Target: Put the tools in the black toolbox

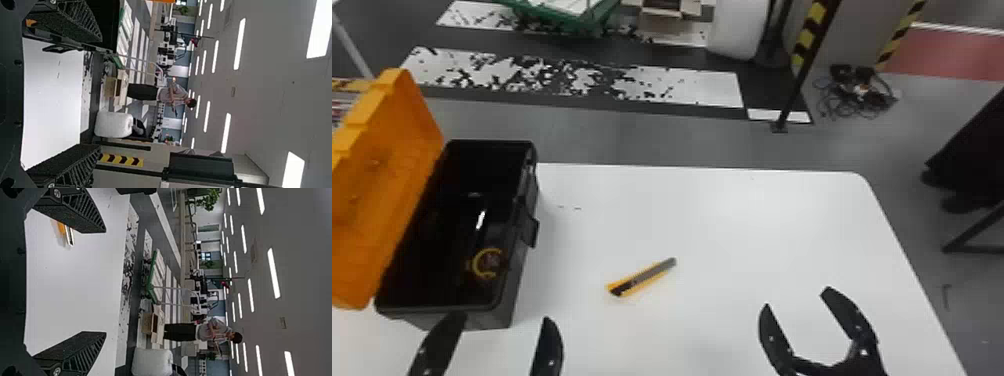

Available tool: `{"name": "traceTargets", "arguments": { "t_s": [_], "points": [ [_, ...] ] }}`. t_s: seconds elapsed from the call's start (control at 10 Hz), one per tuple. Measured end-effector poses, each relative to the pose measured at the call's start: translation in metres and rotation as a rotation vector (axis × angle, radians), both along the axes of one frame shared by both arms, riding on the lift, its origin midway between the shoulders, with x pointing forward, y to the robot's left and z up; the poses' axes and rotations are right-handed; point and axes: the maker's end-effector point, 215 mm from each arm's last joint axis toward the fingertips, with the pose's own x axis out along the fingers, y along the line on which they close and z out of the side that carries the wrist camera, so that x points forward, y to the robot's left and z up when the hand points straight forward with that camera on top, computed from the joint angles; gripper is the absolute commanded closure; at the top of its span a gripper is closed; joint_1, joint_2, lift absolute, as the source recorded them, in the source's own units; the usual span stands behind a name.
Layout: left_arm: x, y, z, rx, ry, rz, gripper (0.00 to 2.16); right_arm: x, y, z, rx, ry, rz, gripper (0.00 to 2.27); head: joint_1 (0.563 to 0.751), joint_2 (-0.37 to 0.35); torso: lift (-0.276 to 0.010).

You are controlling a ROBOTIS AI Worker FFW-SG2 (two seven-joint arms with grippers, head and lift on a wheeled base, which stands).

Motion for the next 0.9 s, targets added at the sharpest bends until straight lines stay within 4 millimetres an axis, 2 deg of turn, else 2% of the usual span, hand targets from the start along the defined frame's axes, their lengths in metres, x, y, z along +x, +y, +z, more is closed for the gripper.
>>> {"name": "traceTargets", "arguments": {
  "t_s": [0.2,0.4,0.9],
  "points": [
    [0.001,0.002,-0.002,-0.005,0.006,0.022,0.03,-0.003,-0.014,-0.014,-0.012,0.032,-0.017,0.08,0.695,-0.152,-0.039],
    [0.000,0.003,-0.006,-0.009,0.012,0.030,0.03,-0.006,-0.021,-0.019,-0.015,0.045,-0.023,0.08,0.695,-0.167,-0.039],
    [0.002,-0.006,-0.008,-0.021,0.009,0.007,0.03,-0.004,-0.023,0.000,0.017,-0.015,-0.065,0.08,0.695,-0.191,-0.039]
  ]
}}
